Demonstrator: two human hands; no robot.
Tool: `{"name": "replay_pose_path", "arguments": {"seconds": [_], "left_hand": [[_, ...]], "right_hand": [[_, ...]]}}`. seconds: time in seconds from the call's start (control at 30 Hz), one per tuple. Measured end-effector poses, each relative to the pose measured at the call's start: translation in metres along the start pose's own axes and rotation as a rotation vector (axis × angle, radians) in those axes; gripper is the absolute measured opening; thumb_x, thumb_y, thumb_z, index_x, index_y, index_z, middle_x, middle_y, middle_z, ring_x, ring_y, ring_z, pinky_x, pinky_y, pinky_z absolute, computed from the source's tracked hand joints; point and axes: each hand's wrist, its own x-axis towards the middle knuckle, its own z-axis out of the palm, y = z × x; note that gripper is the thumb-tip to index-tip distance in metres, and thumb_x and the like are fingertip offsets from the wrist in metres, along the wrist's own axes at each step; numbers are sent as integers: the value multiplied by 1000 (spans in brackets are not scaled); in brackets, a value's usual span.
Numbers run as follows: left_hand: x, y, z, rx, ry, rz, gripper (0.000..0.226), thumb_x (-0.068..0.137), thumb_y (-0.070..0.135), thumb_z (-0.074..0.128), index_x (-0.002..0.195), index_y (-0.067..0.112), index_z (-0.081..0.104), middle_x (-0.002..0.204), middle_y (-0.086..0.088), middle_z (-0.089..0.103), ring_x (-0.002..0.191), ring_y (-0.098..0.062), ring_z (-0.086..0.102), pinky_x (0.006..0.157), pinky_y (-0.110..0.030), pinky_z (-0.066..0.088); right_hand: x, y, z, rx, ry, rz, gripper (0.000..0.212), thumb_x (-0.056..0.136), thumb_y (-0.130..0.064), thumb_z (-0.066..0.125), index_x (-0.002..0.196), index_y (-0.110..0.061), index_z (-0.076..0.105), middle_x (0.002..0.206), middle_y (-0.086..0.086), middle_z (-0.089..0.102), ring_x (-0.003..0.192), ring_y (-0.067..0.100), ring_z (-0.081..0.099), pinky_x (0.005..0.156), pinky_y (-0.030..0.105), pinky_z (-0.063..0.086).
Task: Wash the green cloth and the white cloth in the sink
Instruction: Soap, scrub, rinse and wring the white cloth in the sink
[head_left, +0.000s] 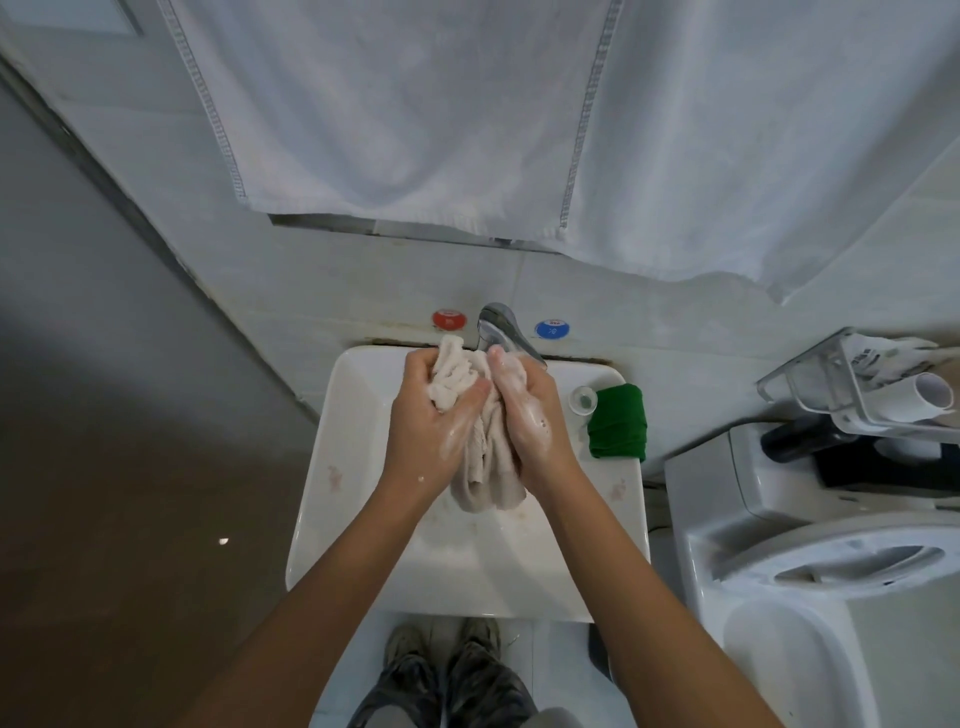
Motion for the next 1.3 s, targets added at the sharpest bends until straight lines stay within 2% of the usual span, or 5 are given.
{"name": "replay_pose_path", "arguments": {"seconds": [0.17, 0.37, 0.53, 0.8, 1.3], "left_hand": [[18, -4, -12, -49, 120, -12, 38, 82, 19, 68, 117, 10, 57, 104, -4, 66, 94, -18, 65, 81, -30, 55], [15, -3, -11, 261, 139, 130, 15, 79, 27, 68, 77, 21, 55, 67, 8, 58, 62, -12, 56, 59, -27, 44], [-6, -2, -1, 451, 28, 235, 23, 85, 36, 62, 94, 16, 56, 79, 2, 62, 71, -18, 61, 65, -32, 51], [10, 4, 4, 266, 154, 87, 29, 90, 44, 52, 84, 17, 59, 75, 0, 64, 71, -14, 63, 64, -24, 50], [-18, -14, 31, 243, 231, 72, 33, 92, 30, 57, 89, -1, 68, 80, -13, 69, 74, -23, 66, 73, -31, 52]], "right_hand": [[-14, 10, -13, 68, 10, 28, 19, 90, -24, 66, 104, -14, 60, 94, -3, 66, 82, 3, 66, 70, 18, 52], [-27, 25, 5, -9, 129, -37, 15, 95, -24, 58, 109, -24, 52, 104, -5, 63, 94, 3, 63, 81, 21, 52], [-12, 14, 14, -152, 425, -181, 12, 99, -21, 51, 88, -22, 48, 76, -11, 53, 65, -7, 52, 62, 12, 42], [-19, 14, 25, -32, 266, -189, 38, 102, -29, 39, 86, -1, 59, 67, -1, 58, 64, -3, 53, 62, 12, 44], [2, 23, 3, -114, 114, 56, 38, 95, -3, 48, 61, -22, 47, 59, -9, 49, 54, 6, 46, 56, 23, 41]]}}
